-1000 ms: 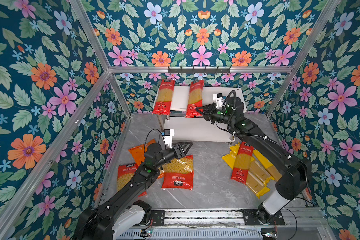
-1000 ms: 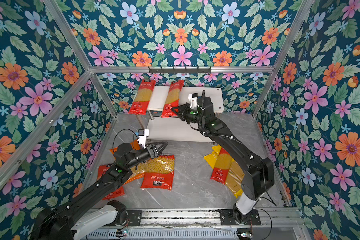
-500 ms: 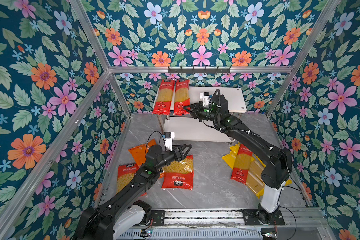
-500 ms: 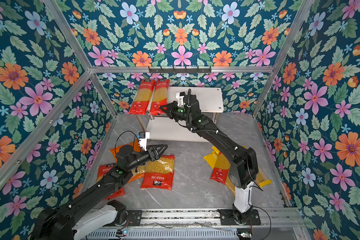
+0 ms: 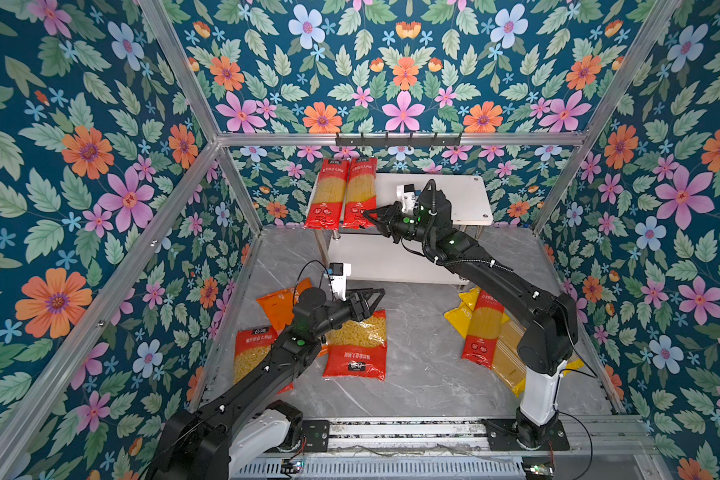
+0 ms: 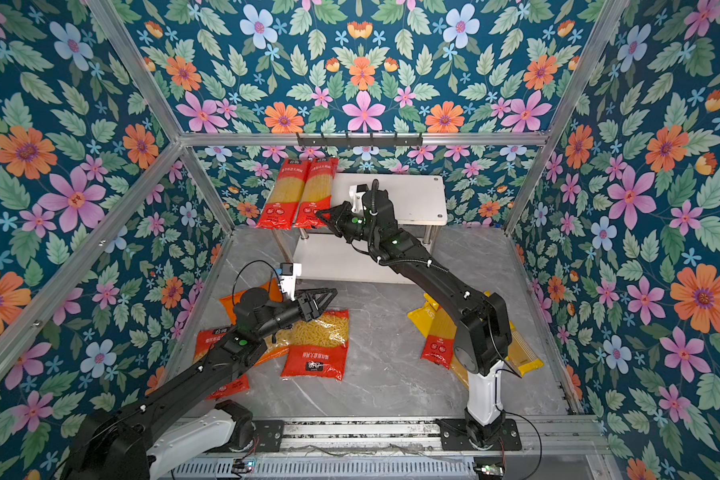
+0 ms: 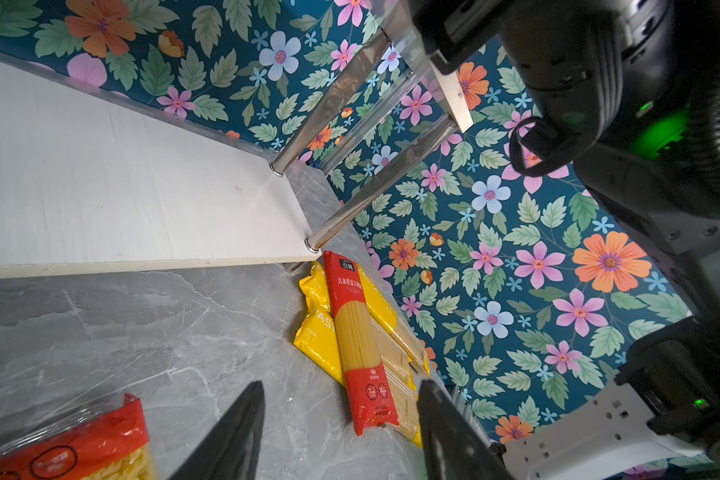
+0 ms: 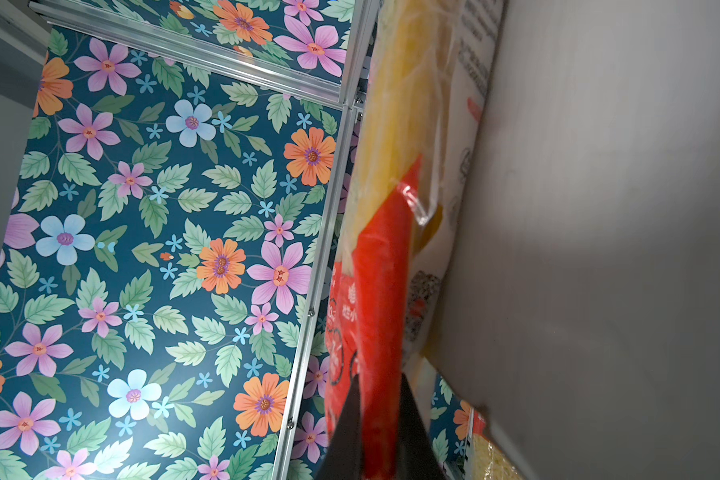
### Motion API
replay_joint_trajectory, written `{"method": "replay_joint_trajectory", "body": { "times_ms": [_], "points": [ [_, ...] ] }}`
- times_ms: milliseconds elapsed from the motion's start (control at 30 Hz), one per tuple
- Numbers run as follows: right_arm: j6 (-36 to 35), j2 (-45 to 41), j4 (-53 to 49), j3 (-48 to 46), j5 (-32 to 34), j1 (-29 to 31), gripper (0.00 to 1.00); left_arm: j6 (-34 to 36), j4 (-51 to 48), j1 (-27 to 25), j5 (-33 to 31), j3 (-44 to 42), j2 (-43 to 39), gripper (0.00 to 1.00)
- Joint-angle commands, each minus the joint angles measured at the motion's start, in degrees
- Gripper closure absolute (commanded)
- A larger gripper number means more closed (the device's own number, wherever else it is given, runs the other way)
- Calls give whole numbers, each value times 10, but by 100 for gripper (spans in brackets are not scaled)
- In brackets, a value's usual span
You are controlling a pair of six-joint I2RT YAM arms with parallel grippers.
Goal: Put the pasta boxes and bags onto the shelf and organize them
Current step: 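Stand the bag beside the first with the right gripper while left gripper releases and withdraws, then release the bag with the right gripper and lower both grippers to the pile, then close both grippers on a third red spaghetti bag on the yellow packs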
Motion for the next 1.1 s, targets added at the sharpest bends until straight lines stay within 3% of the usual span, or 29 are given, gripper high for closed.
{"method": "replay_joint_trajectory", "body": {
  "times_ms": [0, 233, 367, 567, 667, 833, 1067],
  "points": [
    [5, -4, -5, 1, -17, 2, 88, 3, 23, 0, 11, 5, 5, 39],
    [-21, -58, -26, -54, -26, 0, 50, 8, 28, -8, 8, 5, 15, 39],
    [-47, -135, -29, -159, -30, -7, 45, 35, 29, -35, -10, 4, 23, 39],
    [-155, -299, -171, -313, -11, -23, 42, 120, 56, -128, -74, 0, 67, 38],
    [-178, -372, -225, -416, -4, -66, 42, 134, 85, -161, -87, 12, 118, 38],
    [-218, -474, -286, -578, 19, -189, 42, 127, 98, -192, -100, 55, 217, 38],
    [-293, -518, -345, -676, 35, -359, 36, 100, 54, -230, -112, 163, 372, 39]
  ]
}}
